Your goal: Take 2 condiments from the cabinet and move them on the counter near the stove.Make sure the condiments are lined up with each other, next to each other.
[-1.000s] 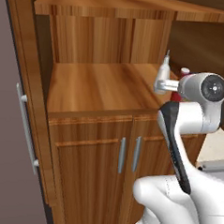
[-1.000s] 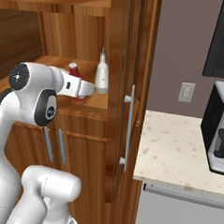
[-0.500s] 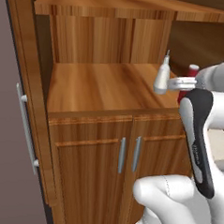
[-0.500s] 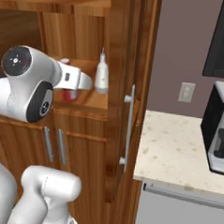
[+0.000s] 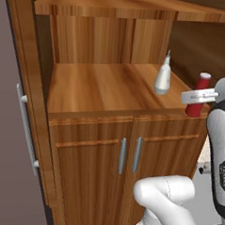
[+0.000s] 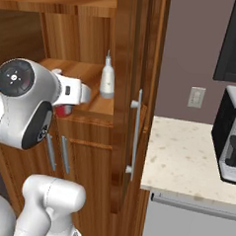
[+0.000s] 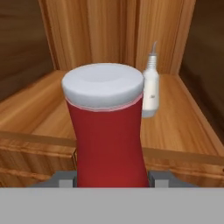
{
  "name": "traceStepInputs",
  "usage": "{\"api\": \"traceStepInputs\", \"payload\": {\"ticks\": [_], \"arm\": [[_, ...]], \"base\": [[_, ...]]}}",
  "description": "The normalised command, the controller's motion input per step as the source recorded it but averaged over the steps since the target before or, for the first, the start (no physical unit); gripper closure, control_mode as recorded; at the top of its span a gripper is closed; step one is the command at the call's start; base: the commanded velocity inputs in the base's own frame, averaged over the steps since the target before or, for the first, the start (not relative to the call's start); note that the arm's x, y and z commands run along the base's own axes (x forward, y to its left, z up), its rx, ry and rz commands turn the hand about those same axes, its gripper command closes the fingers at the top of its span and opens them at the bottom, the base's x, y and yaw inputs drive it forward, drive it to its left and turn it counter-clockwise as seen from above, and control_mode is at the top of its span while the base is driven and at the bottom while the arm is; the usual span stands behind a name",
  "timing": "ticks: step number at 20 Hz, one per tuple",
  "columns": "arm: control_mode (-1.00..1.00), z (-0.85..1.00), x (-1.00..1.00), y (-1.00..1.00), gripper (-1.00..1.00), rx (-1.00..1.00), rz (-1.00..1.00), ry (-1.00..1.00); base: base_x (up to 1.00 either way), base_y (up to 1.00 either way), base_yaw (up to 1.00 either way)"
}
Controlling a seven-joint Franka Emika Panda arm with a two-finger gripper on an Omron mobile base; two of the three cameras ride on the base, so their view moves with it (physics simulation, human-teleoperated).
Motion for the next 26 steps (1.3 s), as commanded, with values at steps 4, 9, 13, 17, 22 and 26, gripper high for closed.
{"api": "traceStepInputs", "payload": {"ticks": [4,9,13,17,22,26], "arm": [[-1.0,0.0,-0.36,0.06,1.0,0.0,0.01,-0.08],[-1.0,-0.06,-0.32,0.13,1.0,0.0,0.0,-0.12],[-1.0,-0.01,-0.26,0.12,1.0,0.0,0.0,-0.1],[-1.0,0.0,-0.17,0.0,1.0,0.02,0.0,-0.01],[-1.0,0.0,0.0,0.0,1.0,0.01,0.0,0.0],[-1.0,0.0,0.0,0.0,1.0,0.0,0.0,0.0]], "base": [[0.0,0.0,0.0],[0.0,0.0,0.0],[0.0,0.0,0.0],[0.0,0.0,0.0],[0.0,0.0,0.0],[0.0,0.0,0.0]]}}
